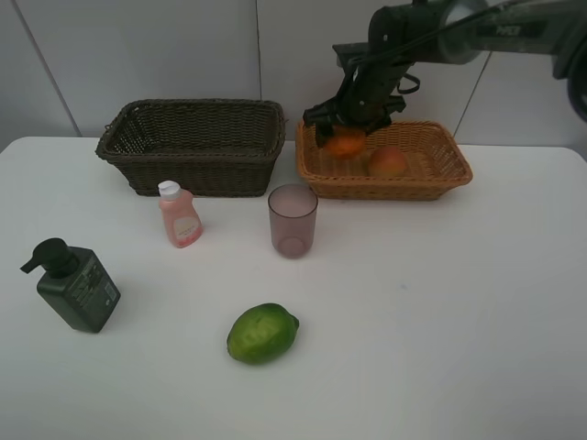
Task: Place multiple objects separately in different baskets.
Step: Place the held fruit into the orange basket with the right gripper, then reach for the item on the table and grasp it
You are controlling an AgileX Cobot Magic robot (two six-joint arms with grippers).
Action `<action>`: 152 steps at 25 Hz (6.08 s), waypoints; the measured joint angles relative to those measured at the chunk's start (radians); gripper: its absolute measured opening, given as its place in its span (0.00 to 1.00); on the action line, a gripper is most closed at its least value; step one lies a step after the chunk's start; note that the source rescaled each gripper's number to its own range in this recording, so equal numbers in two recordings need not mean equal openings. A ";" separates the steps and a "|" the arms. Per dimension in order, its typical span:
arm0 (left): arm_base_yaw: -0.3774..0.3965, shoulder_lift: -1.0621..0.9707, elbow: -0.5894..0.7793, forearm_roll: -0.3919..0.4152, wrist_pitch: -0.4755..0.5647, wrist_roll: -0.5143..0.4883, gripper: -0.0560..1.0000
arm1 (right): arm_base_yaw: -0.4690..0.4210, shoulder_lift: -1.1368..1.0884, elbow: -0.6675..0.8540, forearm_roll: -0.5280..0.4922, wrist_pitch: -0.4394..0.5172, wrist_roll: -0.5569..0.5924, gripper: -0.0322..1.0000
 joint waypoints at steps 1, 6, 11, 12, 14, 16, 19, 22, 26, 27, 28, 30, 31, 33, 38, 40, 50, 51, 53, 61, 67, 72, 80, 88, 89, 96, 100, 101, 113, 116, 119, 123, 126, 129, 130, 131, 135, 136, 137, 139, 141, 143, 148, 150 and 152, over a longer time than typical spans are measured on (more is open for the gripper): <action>0.000 0.000 0.000 0.000 0.000 0.000 1.00 | 0.000 0.002 0.000 0.000 0.000 0.000 0.40; 0.000 0.000 0.000 0.000 0.000 0.000 1.00 | 0.000 0.007 0.000 0.000 0.000 0.001 0.66; 0.000 0.000 0.000 0.000 0.000 0.000 1.00 | 0.000 0.007 0.000 -0.001 0.018 0.001 0.96; 0.000 0.000 0.000 0.000 0.000 0.000 1.00 | 0.000 0.007 0.000 -0.001 0.028 0.001 0.97; 0.000 0.000 0.000 0.000 0.000 0.000 1.00 | 0.000 -0.001 0.000 -0.001 0.050 0.001 0.97; 0.000 0.000 0.000 0.000 0.000 0.000 1.00 | 0.000 -0.020 0.000 -0.001 0.070 0.001 0.97; 0.000 0.000 0.000 0.000 0.000 0.000 1.00 | 0.001 -0.060 0.000 -0.001 0.130 0.002 0.97; 0.000 0.000 0.000 0.000 0.000 0.000 1.00 | 0.008 -0.116 0.000 -0.001 0.230 0.032 0.97; 0.000 0.000 0.000 0.000 0.000 0.000 1.00 | 0.041 -0.188 0.031 -0.002 0.328 0.050 0.97; 0.000 0.000 0.000 0.000 0.000 0.000 1.00 | 0.050 -0.211 0.053 -0.001 0.332 0.051 0.97; 0.000 0.000 0.000 0.000 0.000 0.000 1.00 | 0.057 -0.234 0.073 0.000 0.333 0.053 0.97; 0.000 0.000 0.000 0.000 0.000 0.000 1.00 | 0.068 -0.280 0.131 0.001 0.331 0.069 0.97; 0.000 0.000 0.000 0.000 0.000 0.000 1.00 | 0.069 -0.308 0.159 0.001 0.326 0.079 0.97; 0.000 0.000 0.000 0.000 0.000 0.000 1.00 | 0.069 -0.365 0.238 0.001 0.308 0.091 0.97; 0.000 0.000 0.000 0.000 0.000 0.000 1.00 | 0.014 -0.541 0.469 0.001 0.252 0.097 0.97; 0.000 0.000 0.000 0.000 0.000 0.000 1.00 | -0.033 -0.623 0.553 0.000 0.245 0.097 0.97; 0.000 0.000 0.000 0.000 0.000 0.000 1.00 | -0.309 -1.136 0.883 -0.004 0.273 0.097 0.97; 0.000 0.000 0.000 0.000 0.000 0.000 1.00 | -0.317 -1.187 0.911 -0.004 0.279 0.097 0.97; 0.000 0.000 0.000 0.000 0.000 0.000 1.00 | -0.322 -1.315 0.962 -0.004 0.295 0.097 0.97; 0.000 0.000 0.000 0.000 0.000 0.000 1.00 | -0.323 -1.814 1.079 0.002 0.349 0.096 0.97; 0.000 0.000 0.000 0.000 0.000 0.000 1.00 | -0.323 -2.048 1.081 0.000 0.443 0.097 0.97; 0.000 0.000 0.000 0.000 0.000 0.000 1.00 | -0.323 -2.170 1.109 0.000 0.450 0.065 0.97; 0.000 0.000 0.000 0.000 0.000 0.000 1.00 | -0.323 -2.308 1.343 0.103 0.309 -0.092 0.97; 0.000 0.000 0.000 0.000 0.000 0.000 1.00 | -0.325 -2.308 1.403 0.106 0.297 -0.108 0.97; 0.000 0.000 0.000 0.000 0.000 0.000 1.00 | -0.330 -2.308 1.403 0.106 0.297 -0.108 0.97; 0.000 0.000 0.000 0.000 0.000 0.000 1.00 | -0.439 -2.308 1.403 0.105 0.297 -0.108 0.97; 0.000 0.000 0.000 0.000 0.000 0.000 1.00 | -0.451 -2.308 1.403 0.105 0.296 -0.108 0.97; 0.000 0.000 0.000 0.000 0.000 0.000 1.00 | -0.452 -2.308 1.403 0.105 0.296 -0.108 0.97; 0.000 0.000 0.000 0.000 0.000 0.000 1.00 | -0.452 -2.308 1.403 0.104 0.294 -0.108 0.97; 0.000 0.000 0.000 0.000 0.000 0.000 1.00 | -0.452 -2.308 1.403 0.104 0.294 -0.108 0.97; 0.000 0.000 0.000 0.000 0.000 0.000 1.00 | -0.452 -2.308 1.403 0.104 0.294 -0.108 0.97; 0.000 0.000 0.000 0.000 0.000 0.000 1.00 | -0.452 -2.308 1.403 0.104 0.294 -0.108 0.97; 0.000 0.000 0.000 0.000 0.000 0.000 1.00 | -0.452 -2.308 1.403 0.104 0.294 -0.108 0.97; 0.000 0.000 0.000 0.000 0.000 0.000 1.00 | -0.452 -2.308 1.403 0.104 0.294 -0.108 0.97; 0.000 0.000 0.000 0.000 0.000 0.000 1.00 | -0.452 -2.308 1.403 0.104 0.294 -0.108 0.97; 0.000 0.000 0.000 0.000 0.000 0.000 1.00 | -0.452 -2.308 1.403 0.104 0.294 -0.108 0.97; 0.000 0.000 0.000 0.000 0.000 0.000 1.00 | -0.452 -2.308 1.403 0.104 0.294 -0.108 0.97; 0.000 0.000 0.000 0.000 0.000 0.000 1.00 | -0.452 -2.308 1.403 0.104 0.294 -0.108 0.97; 0.000 0.000 0.000 0.000 0.000 0.000 1.00 | -0.452 -2.308 1.403 0.104 0.294 -0.108 0.97; 0.000 0.000 0.000 -0.001 0.000 0.000 1.00 | -0.452 -2.308 1.403 0.104 0.294 -0.108 0.97; 0.000 0.010 -0.007 -0.007 -0.010 0.003 1.00 | -0.452 -2.308 1.403 0.104 0.294 -0.108 0.97; 0.000 0.055 -0.028 -0.007 -0.040 0.006 1.00 | -0.452 -2.308 1.403 0.104 0.294 -0.108 0.97; 0.000 0.295 -0.119 -0.008 -0.088 0.051 1.00 | -0.452 -2.308 1.403 0.104 0.294 -0.108 0.97; 0.000 0.402 -0.158 -0.008 -0.100 0.080 1.00 | -0.452 -2.308 1.403 0.104 0.293 -0.108 0.97; 0.000 0.514 -0.203 -0.014 -0.110 0.109 1.00 | -0.452 -2.308 1.403 0.104 0.293 -0.108 0.97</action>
